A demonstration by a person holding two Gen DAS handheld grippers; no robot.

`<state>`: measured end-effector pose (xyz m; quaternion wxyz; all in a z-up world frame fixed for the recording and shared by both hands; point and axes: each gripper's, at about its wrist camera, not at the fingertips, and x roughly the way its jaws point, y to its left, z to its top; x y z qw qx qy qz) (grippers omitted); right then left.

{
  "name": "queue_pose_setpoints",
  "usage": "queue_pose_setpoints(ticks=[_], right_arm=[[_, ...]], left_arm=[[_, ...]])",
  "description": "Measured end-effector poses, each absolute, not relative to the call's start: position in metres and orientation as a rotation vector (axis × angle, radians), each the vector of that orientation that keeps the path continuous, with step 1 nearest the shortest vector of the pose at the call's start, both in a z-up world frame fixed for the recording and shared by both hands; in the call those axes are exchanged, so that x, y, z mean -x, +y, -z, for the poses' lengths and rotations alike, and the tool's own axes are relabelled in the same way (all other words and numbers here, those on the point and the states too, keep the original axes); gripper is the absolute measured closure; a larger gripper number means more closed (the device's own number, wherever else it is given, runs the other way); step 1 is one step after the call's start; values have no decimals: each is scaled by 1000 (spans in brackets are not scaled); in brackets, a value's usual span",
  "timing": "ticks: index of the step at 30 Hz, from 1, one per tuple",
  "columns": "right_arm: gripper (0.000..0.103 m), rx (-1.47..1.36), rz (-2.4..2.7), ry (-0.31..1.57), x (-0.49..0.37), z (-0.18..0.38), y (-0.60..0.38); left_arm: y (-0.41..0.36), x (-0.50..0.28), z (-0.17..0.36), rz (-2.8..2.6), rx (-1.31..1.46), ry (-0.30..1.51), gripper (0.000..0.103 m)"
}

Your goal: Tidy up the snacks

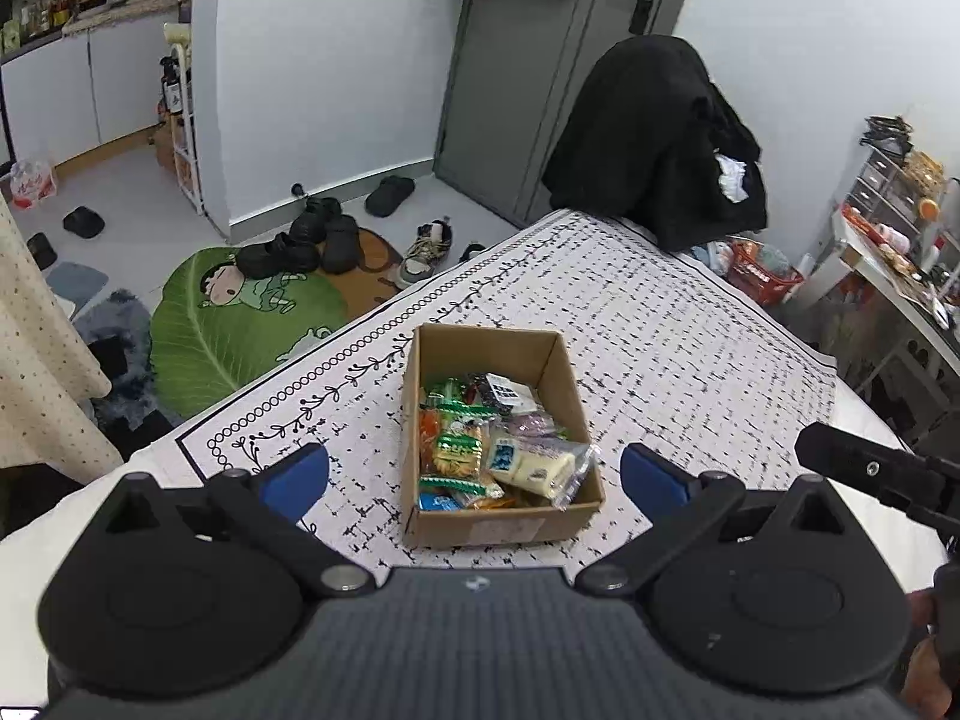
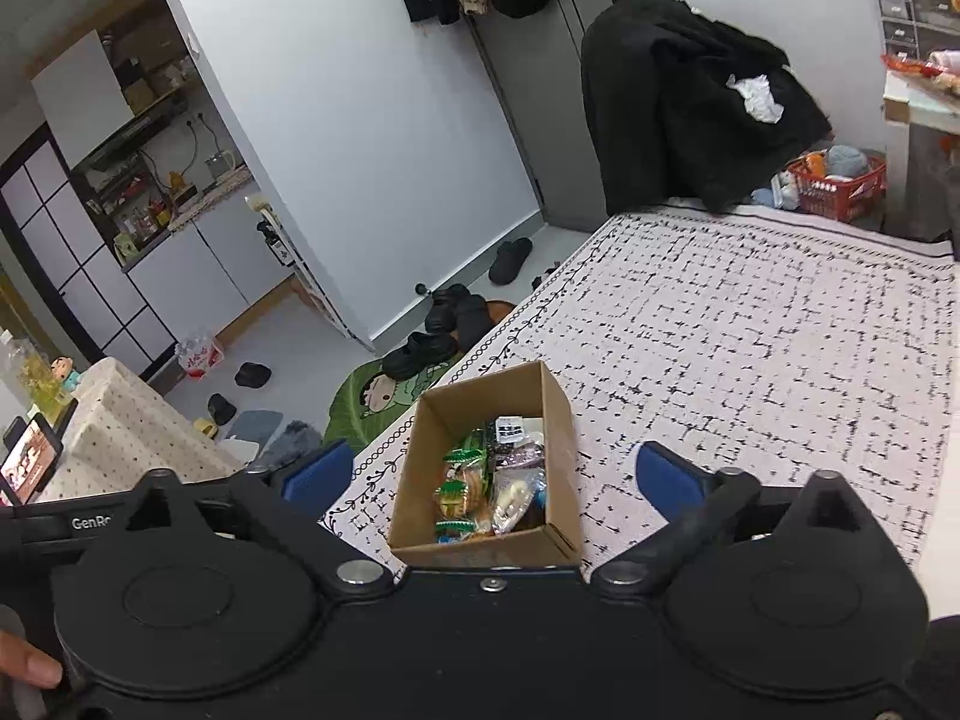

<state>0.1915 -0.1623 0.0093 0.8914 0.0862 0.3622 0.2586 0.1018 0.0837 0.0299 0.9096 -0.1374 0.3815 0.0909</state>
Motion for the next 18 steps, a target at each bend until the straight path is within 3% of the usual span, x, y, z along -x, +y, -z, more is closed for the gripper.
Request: queue_pose_setpoints(ticks=[18], right_arm=[[0,-126,-556,686,-128,-25,-180]], left_arm=[[65,-29,-49,-195,213,703,0]])
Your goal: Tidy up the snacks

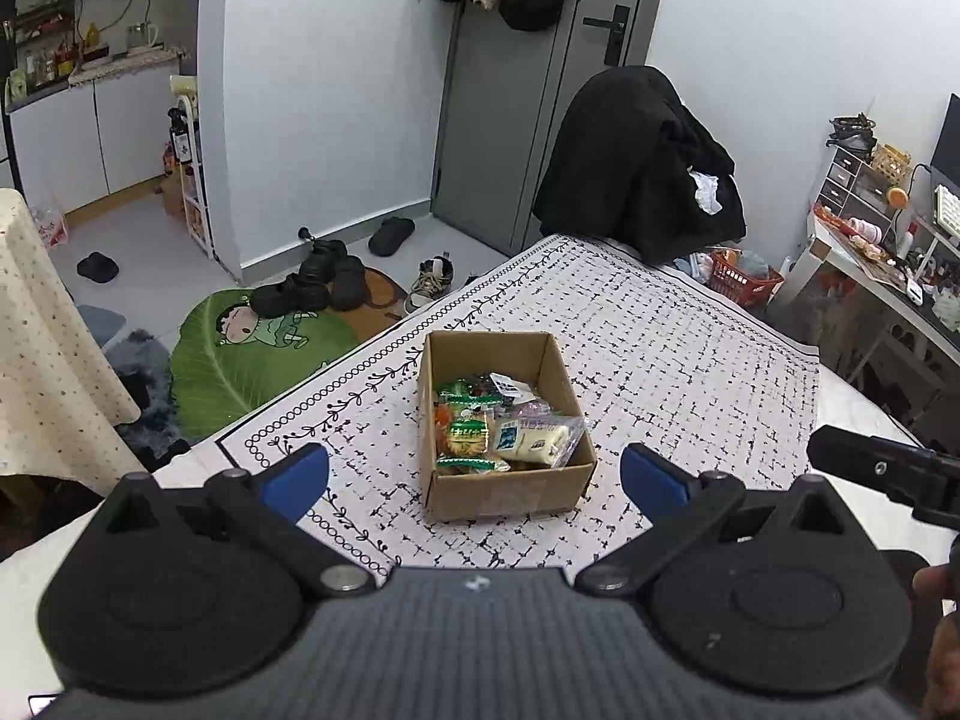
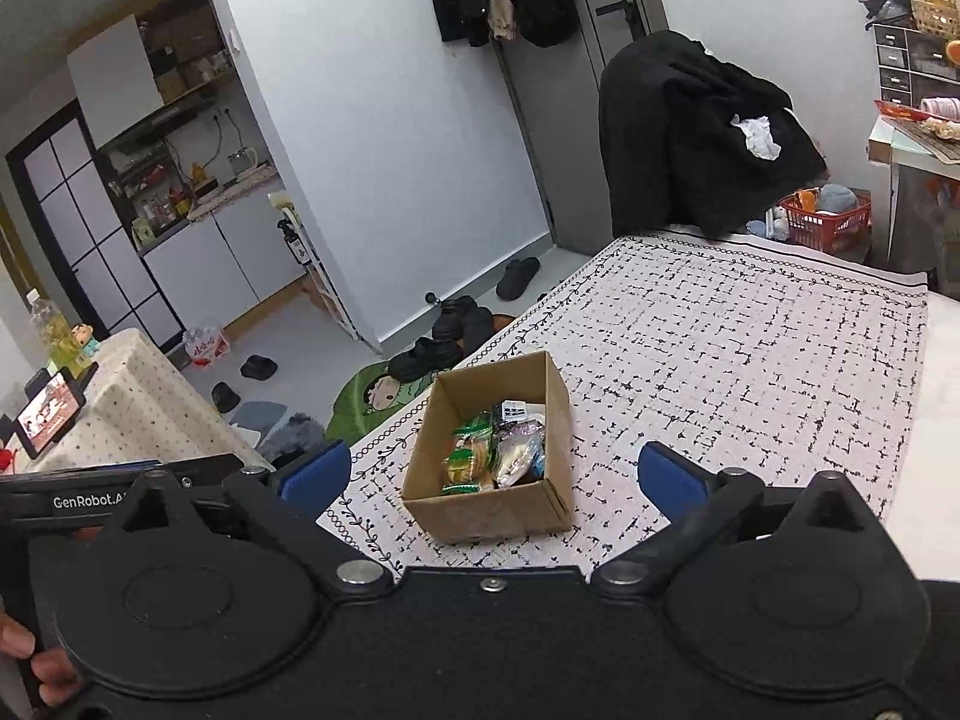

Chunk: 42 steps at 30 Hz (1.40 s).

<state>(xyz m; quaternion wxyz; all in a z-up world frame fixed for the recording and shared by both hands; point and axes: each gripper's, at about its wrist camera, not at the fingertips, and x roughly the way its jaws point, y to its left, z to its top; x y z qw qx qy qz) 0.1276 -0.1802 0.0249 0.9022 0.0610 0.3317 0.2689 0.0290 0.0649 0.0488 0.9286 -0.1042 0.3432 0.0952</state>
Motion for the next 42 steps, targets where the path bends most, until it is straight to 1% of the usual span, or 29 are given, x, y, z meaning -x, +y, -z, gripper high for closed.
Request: queue_pose_setpoints(ticks=[16,42], right_arm=[[0,-81,-549,645,-95,-31,-190],[0,-74,-542,655,-89,-24,-194]], left_arm=[[61,14,-61,-189,218,649,0],[54,12,-57,-164,200,664,0]])
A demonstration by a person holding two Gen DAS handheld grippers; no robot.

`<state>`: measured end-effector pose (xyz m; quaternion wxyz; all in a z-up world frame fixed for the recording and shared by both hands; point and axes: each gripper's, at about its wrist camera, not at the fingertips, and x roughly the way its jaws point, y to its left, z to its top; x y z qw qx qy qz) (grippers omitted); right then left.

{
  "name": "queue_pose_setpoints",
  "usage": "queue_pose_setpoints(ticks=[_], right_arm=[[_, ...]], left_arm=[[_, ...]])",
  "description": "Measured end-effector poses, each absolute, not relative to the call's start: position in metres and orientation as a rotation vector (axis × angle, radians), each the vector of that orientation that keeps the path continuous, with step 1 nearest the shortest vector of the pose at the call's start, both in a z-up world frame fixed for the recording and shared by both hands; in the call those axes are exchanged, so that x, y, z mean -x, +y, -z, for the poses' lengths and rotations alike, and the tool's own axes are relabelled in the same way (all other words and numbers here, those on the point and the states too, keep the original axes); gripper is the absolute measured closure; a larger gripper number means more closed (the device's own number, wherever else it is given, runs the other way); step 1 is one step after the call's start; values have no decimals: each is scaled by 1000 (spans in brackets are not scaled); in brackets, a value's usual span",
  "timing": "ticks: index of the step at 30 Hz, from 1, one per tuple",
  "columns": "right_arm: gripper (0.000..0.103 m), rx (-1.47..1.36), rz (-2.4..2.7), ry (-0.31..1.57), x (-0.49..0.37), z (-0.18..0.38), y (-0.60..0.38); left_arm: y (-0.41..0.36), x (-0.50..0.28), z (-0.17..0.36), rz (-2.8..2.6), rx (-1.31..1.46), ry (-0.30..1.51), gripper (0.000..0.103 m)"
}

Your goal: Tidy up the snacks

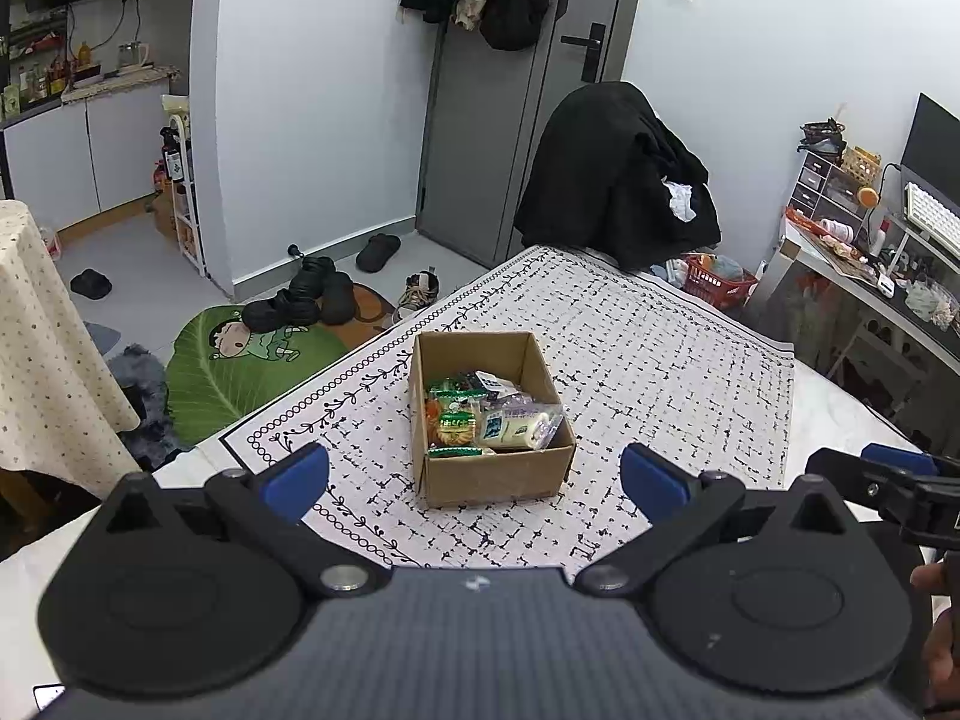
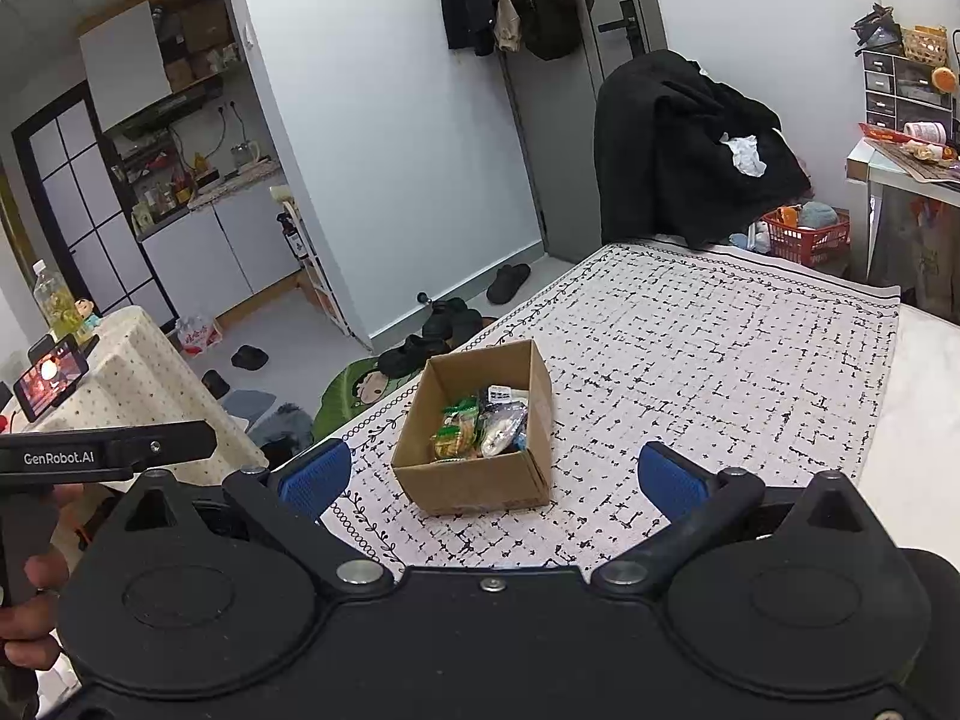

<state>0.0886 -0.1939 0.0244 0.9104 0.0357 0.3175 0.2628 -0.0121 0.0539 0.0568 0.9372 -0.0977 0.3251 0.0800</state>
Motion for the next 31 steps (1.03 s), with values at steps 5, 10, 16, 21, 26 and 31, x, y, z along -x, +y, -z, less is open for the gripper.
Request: queue_pose_setpoints(ticks=[5,10,16,21,26,31], right_arm=[[0,-70,-543,660,-90,-24,-193],[0,-68,-542,659,-90,-24,-193],[0,-68,-541,658,-90,-25,-193],[0,-63,-544,656,-90,-27,-194],[0,-60,-542,654,-90,-28,-193],[0,-60,-544,654,-89,-27,-192]], left_arm=[[54,11,-55,-163,203,669,0],[54,11,-55,-162,207,670,0],[55,12,-57,-158,207,669,0],[54,13,-59,-156,207,667,0],[53,14,-59,-153,204,667,0],[49,15,-59,-150,180,664,0]])
